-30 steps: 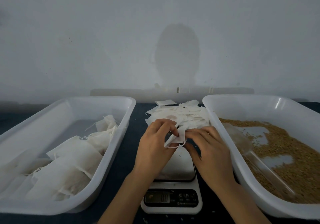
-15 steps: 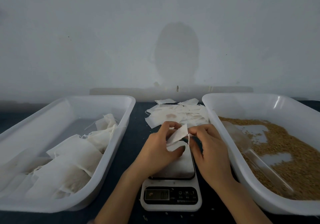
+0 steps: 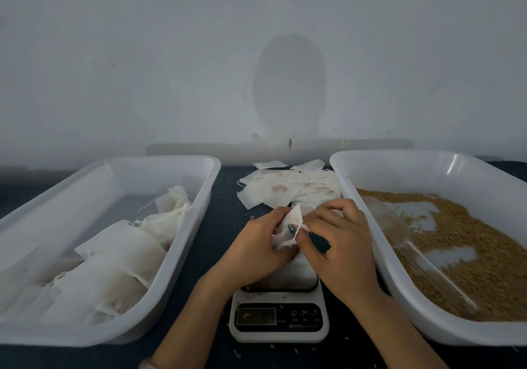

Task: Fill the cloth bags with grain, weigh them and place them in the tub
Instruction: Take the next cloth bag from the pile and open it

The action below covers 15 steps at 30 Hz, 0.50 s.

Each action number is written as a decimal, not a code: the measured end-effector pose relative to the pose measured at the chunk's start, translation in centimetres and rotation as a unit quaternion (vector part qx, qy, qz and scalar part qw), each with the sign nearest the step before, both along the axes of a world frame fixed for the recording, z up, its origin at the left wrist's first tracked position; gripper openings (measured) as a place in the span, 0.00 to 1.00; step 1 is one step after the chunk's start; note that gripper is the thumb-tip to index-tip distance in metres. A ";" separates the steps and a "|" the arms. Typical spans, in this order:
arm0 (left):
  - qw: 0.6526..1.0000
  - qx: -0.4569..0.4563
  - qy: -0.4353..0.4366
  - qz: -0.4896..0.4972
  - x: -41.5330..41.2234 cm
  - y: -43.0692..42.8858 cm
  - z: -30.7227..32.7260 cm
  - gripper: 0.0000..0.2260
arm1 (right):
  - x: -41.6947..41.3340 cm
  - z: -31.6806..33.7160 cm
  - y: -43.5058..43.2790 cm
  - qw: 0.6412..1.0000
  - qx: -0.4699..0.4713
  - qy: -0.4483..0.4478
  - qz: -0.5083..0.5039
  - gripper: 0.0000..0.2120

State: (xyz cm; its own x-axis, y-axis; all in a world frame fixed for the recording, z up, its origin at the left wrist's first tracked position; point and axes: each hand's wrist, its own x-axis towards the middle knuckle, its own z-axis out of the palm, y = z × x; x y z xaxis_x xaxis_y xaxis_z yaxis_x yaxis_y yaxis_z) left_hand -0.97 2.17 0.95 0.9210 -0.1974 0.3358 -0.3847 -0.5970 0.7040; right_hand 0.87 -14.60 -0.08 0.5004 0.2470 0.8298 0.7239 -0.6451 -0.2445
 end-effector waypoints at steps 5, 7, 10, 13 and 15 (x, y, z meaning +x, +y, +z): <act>1.000 0.014 -0.013 -0.001 -0.1 -0.2 0.1 0.24 | 0.0 0.1 0.1 0.996 -0.071 0.008 0.050 0.10; 0.999 0.022 -0.013 0.023 0.1 0.2 0.1 0.22 | -0.1 0.1 0.2 0.994 -0.096 -0.002 0.057 0.09; 0.999 0.027 -0.006 0.043 0.4 0.7 0.0 0.18 | -0.2 0.0 0.2 0.990 -0.124 -0.029 0.056 0.06; 0.999 0.026 -0.016 0.043 0.7 1.0 -0.2 0.15 | -0.3 0.1 0.2 0.987 -0.139 -0.056 0.051 0.05; 0.999 0.028 -0.022 0.041 0.8 1.2 -0.3 0.14 | -0.4 0.3 0.2 0.986 -0.149 -0.067 0.036 0.05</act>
